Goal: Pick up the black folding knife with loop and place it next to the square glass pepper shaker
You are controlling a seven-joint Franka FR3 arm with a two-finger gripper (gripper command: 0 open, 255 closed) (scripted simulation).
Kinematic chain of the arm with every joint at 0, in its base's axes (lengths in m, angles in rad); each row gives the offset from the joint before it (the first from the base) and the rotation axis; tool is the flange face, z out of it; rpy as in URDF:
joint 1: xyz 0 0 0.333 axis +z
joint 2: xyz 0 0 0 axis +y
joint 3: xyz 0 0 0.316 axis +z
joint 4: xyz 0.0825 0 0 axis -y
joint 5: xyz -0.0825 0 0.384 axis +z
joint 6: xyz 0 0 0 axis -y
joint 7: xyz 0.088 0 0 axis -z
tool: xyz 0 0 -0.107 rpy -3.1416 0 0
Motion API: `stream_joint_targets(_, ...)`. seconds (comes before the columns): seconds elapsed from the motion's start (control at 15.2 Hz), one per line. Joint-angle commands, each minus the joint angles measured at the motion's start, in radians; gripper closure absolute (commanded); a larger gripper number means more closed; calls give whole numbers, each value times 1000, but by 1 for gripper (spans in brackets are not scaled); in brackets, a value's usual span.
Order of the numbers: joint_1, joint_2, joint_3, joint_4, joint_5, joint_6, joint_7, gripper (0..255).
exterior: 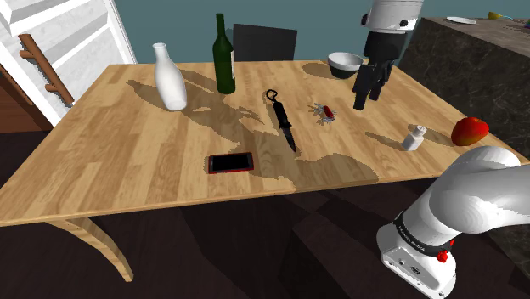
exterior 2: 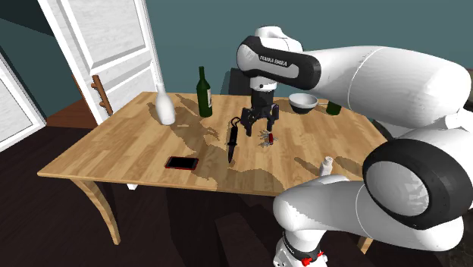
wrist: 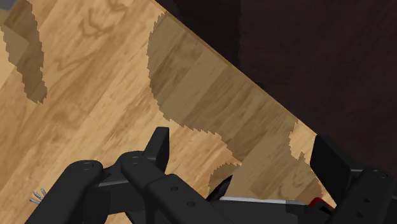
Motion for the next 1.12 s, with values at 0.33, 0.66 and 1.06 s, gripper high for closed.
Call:
stream_joint_targets(0.33, -24, 130, 40, -15, 27, 187, 89, 0)
stream_joint_targets(0.66, -50, 283, 72, 6, 39, 361, 176, 0)
stream_joint_targets(1.06, -80, 485, 98, 73, 30, 544, 284, 0)
